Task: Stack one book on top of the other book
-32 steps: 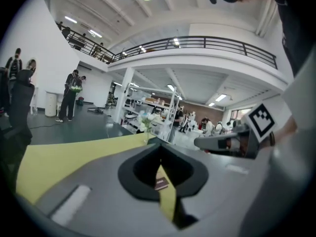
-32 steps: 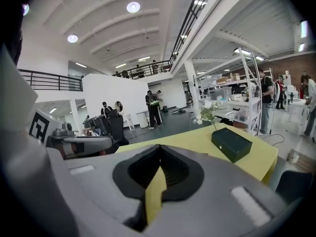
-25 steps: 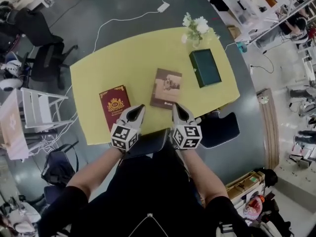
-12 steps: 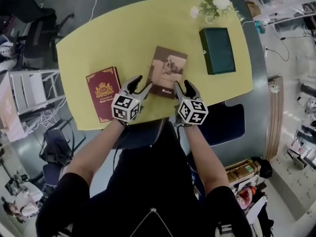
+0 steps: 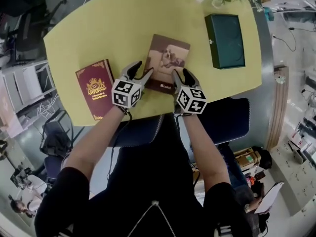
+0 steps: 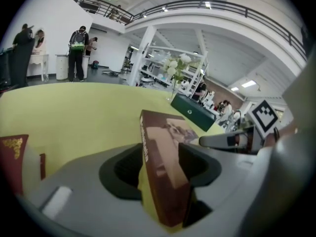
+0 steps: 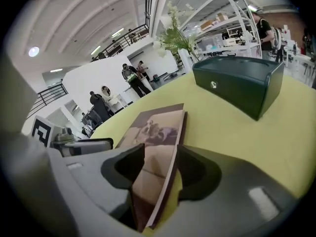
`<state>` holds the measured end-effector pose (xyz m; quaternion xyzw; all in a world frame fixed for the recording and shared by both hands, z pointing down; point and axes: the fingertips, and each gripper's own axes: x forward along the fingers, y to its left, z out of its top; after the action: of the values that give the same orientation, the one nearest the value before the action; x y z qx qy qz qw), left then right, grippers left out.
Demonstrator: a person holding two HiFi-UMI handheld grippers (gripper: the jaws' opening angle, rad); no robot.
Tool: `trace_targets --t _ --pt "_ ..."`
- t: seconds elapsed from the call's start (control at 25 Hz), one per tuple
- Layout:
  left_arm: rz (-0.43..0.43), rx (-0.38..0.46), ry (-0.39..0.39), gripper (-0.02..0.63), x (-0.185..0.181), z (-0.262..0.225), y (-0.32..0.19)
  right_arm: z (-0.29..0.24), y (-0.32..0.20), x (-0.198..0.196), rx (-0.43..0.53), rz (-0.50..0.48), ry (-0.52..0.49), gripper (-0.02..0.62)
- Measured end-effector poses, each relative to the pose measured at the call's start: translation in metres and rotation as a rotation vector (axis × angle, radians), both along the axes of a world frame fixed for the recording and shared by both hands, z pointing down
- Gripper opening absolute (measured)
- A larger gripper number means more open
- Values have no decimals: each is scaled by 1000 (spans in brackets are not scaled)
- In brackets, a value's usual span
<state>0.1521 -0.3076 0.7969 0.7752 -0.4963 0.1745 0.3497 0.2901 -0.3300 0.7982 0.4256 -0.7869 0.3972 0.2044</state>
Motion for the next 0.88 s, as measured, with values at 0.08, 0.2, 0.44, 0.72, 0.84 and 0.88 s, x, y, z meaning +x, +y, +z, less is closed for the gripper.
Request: trace_targets --t 0.08,0.2,0.44,0.72,0.84,0.88 --pt "1 -16 5 242 3 8 0 5 1 -2 -16 2 -5 206" --pt "8 -46 18 239 10 14 1 11 6 -6 -31 -1 0 204" --pt "-24 -42 19 229 15 20 7 11 8 -6 -32 28 13 189" --pt "-39 0 25 229 13 -11 19 -20 17 -8 12 34 10 187" --pt "-42 13 24 229 12 -33 21 -38 20 -10 40 31 10 187" --pt "-41 22 22 229 11 -39 22 -44 21 -11 52 28 11 187"
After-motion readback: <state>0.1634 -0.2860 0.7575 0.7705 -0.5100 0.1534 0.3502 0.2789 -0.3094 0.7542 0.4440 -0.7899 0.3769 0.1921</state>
